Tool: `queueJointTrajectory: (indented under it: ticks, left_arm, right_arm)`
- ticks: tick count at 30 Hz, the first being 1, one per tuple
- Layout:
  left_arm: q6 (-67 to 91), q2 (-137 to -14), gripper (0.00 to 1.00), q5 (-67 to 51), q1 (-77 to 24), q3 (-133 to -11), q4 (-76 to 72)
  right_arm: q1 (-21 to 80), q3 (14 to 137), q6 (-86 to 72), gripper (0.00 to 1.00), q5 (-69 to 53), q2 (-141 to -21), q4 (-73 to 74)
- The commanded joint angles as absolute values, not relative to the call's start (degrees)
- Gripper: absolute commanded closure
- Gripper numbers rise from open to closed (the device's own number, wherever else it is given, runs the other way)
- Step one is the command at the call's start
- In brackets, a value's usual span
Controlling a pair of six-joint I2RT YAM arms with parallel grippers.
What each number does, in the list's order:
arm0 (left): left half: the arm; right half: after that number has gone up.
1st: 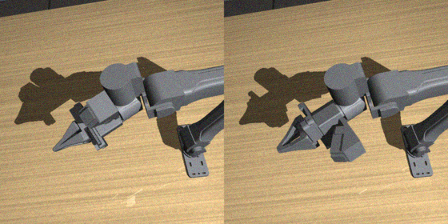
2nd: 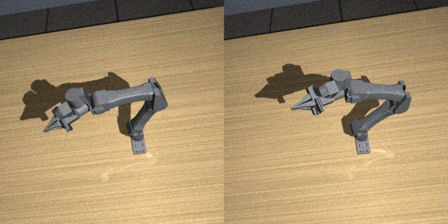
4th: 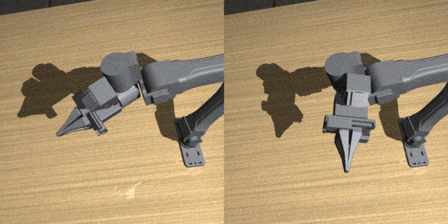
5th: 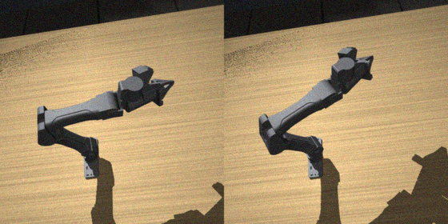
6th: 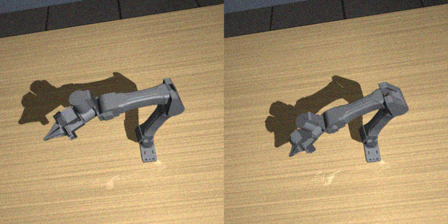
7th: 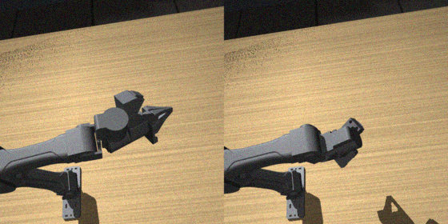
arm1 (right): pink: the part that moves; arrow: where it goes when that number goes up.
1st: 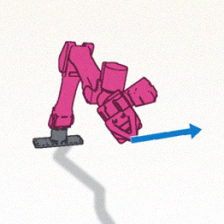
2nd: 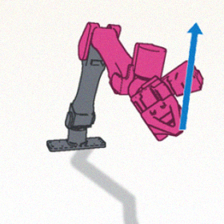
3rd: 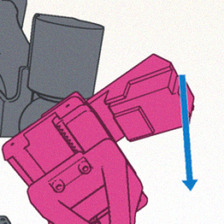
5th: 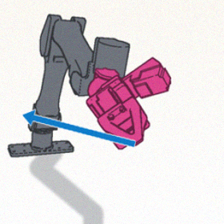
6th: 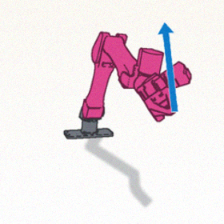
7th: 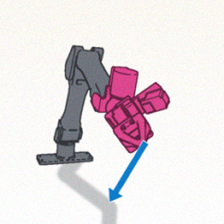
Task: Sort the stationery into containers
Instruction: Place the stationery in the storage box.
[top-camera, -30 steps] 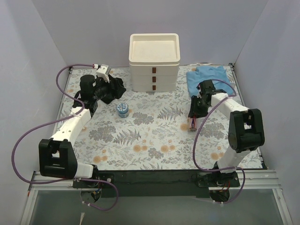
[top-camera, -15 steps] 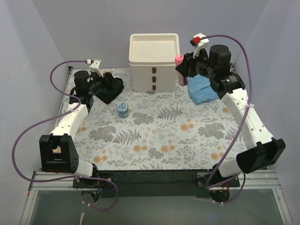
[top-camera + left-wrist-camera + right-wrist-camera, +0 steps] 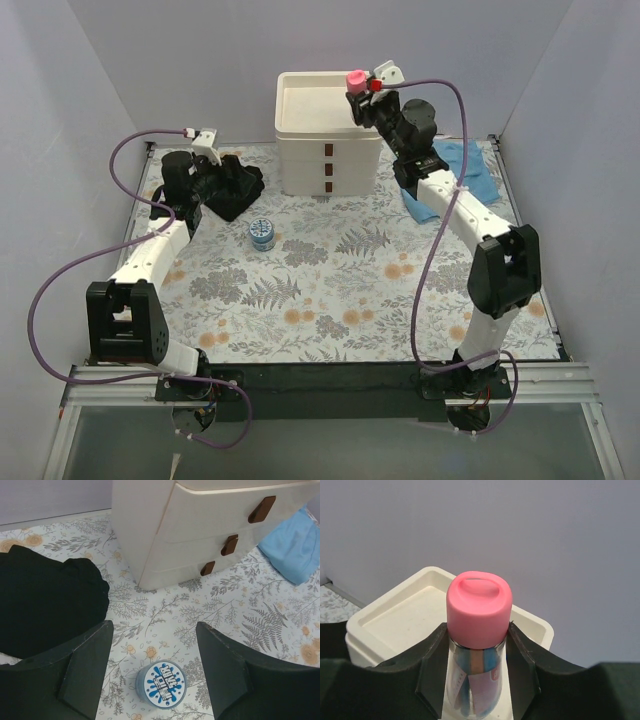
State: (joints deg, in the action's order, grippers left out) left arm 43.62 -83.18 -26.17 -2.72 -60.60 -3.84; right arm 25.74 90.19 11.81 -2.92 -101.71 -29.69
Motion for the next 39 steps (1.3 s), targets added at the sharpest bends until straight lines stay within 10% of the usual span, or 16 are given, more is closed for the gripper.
queueJointTrajectory:
  ticks: [1, 39]
  left_arm:
    - [40.26, -82.70, 0.33, -22.42, -2.29, -62.84, -2.64]
    - [39.46, -89.56, 0.30, -24.43, 2.64, -65.83, -0.35]
  right_arm:
    - [24.53, 98.95, 10.11, 0.99, 2.17, -105.81, -42.19]
    - [20.92, 122.43, 4.92, 0.92, 4.83, -130.25, -36.21]
